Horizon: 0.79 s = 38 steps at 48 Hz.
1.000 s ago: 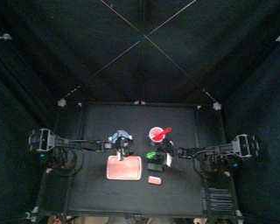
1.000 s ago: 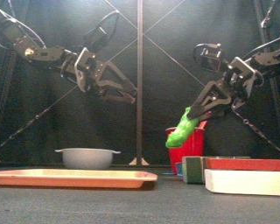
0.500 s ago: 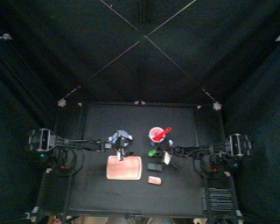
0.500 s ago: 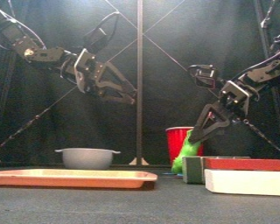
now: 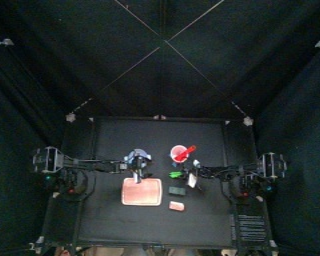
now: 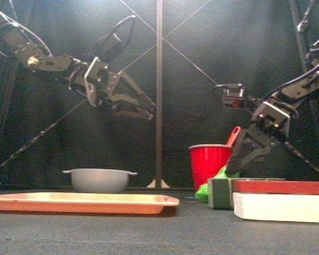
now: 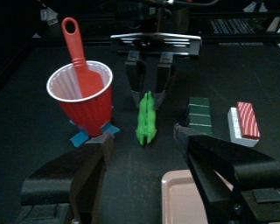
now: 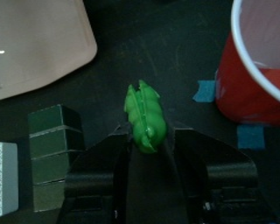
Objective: Place peas above green sushi roll
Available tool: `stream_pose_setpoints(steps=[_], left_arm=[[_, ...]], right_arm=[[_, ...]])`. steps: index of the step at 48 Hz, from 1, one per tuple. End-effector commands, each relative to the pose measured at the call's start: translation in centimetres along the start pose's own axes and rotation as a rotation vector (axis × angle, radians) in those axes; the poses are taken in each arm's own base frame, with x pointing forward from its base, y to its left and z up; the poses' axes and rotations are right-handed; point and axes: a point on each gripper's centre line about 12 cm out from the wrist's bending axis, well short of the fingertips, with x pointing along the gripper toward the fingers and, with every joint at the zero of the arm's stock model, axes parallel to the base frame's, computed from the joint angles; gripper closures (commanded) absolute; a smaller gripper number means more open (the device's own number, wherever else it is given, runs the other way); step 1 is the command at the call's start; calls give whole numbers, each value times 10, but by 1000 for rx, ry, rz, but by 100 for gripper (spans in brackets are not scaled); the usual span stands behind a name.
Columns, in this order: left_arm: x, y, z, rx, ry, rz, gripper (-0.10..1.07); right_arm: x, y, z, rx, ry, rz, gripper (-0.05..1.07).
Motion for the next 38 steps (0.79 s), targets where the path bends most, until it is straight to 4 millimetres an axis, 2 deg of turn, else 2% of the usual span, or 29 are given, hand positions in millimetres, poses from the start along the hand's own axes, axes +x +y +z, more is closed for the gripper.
stream_pose_setpoints(steps=[1, 12, 38], left_arm=[[1, 2, 6, 0, -23, 4, 5], [0, 3, 5, -2, -19, 8, 5], [0, 3, 5, -3, -18, 8, 5]], right_arm=[[0, 1, 8, -9, -10, 5, 38], [0, 2, 6, -26, 22, 7, 35], [0, 2, 1, -29, 60, 6, 16]])
